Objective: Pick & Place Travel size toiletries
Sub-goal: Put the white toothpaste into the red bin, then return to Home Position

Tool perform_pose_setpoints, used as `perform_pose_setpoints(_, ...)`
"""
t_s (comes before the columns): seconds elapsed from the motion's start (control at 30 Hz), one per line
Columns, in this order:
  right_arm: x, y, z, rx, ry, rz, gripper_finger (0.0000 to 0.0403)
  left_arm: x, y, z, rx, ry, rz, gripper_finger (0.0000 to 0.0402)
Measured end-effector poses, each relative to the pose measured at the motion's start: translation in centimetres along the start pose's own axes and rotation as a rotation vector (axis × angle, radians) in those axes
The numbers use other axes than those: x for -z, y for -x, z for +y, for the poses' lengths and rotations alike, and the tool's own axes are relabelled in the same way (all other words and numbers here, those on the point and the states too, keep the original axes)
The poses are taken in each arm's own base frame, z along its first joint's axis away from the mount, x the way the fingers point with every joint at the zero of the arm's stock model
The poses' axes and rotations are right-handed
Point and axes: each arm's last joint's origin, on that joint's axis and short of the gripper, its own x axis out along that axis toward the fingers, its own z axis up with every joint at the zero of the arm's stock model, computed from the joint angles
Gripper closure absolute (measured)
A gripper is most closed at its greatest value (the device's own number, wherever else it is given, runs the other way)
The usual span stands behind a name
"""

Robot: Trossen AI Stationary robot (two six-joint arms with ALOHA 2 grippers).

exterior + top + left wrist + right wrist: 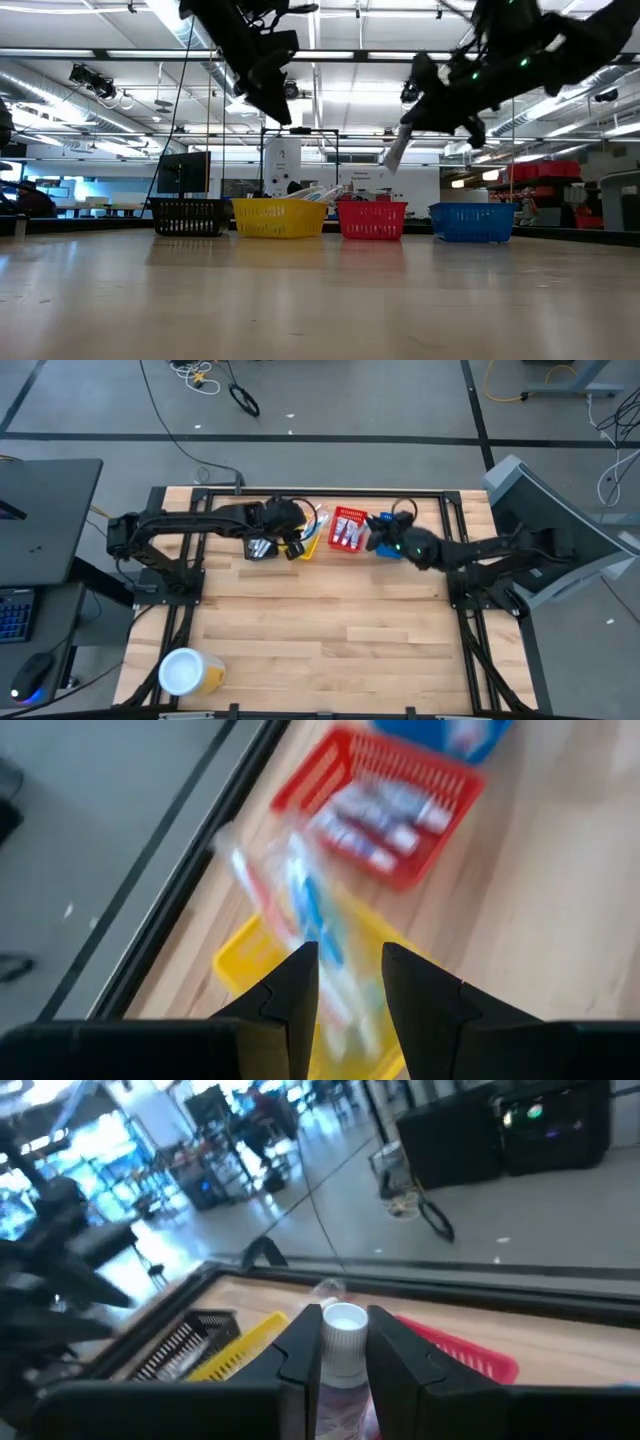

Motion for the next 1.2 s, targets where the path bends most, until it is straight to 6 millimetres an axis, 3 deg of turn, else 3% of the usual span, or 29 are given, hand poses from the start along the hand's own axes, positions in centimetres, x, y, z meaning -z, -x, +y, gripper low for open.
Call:
perform_pose_setpoints(0.23,1.0,-3.8,-2.8,-0.029,0.042,0.102,0.0339,-1.0,0.5,-1.4,0.035,0.018,-0.111,0.0281)
perform_pose_setpoints(0.47,2.3,-7.2,-2.4,-0.09,0.298,0.233,0.0321,-0.8,0.7,-1.9,-0.008,0.09,-0.105,0.0281)
perform_pose_setpoints(0.8,0.6,-9.5,-2.1,-0.051,0.393,0.378,0.0272,0.1,1.5,-2.6,-0.066,0.062,-0.037,0.0281)
perform_pose_setpoints(0.9,-0.4,-9.4,-1.9,-0.066,0.399,0.392,0.0271,0.5,2.9,-2.1,-0.101,0.037,-0.017,0.0281)
perform_pose_setpoints(1.0,-2.7,-8.6,-0.6,-0.173,0.439,0.36,0.027,1.0,5.5,-0.9,-0.105,0.033,-0.025,0.0281)
perform_pose_setpoints(1.2,-8.0,-3.7,2.1,-0.339,0.615,0.364,0.0275,2.5,12.8,2.4,-0.118,0.037,-0.167,0.0281)
